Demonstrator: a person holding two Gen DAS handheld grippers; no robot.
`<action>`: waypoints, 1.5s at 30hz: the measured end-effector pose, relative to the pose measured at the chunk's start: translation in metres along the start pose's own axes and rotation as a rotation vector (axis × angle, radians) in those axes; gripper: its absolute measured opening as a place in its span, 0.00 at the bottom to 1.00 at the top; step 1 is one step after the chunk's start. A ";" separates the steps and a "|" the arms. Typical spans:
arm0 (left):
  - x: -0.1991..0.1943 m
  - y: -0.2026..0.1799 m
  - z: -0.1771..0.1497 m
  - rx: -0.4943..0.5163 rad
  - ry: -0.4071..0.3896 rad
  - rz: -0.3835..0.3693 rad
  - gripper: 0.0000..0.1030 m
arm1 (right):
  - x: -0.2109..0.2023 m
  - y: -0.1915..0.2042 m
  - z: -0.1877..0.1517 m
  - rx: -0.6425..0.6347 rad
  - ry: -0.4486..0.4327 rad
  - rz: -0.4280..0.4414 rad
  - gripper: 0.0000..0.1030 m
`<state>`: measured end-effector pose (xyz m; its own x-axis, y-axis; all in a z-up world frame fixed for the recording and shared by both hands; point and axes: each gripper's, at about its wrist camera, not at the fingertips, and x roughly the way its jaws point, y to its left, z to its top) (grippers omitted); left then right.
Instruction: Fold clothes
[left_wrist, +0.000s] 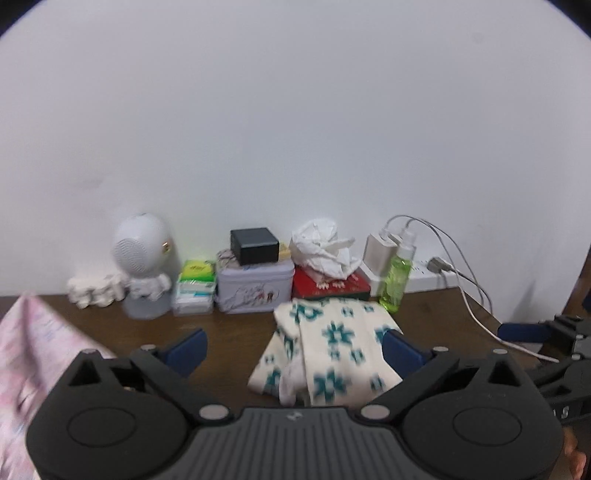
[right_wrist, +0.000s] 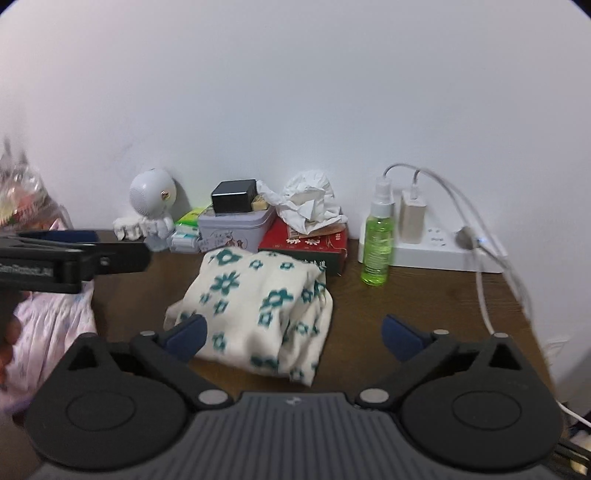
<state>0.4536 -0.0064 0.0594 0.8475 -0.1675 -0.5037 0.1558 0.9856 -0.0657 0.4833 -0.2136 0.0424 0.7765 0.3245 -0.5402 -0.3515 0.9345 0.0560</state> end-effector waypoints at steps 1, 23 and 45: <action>-0.013 -0.001 -0.006 -0.002 0.000 0.003 0.98 | -0.010 0.005 -0.004 -0.001 -0.007 -0.005 1.00; -0.288 -0.027 -0.202 -0.088 -0.064 0.055 1.00 | -0.252 0.124 -0.168 0.096 -0.061 0.032 1.00; -0.344 -0.055 -0.273 -0.073 -0.086 0.091 1.00 | -0.322 0.163 -0.257 0.105 -0.055 0.013 1.00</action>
<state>0.0151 0.0034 0.0015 0.8972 -0.0760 -0.4351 0.0421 0.9953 -0.0871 0.0415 -0.2032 0.0093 0.8011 0.3412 -0.4917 -0.3072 0.9395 0.1514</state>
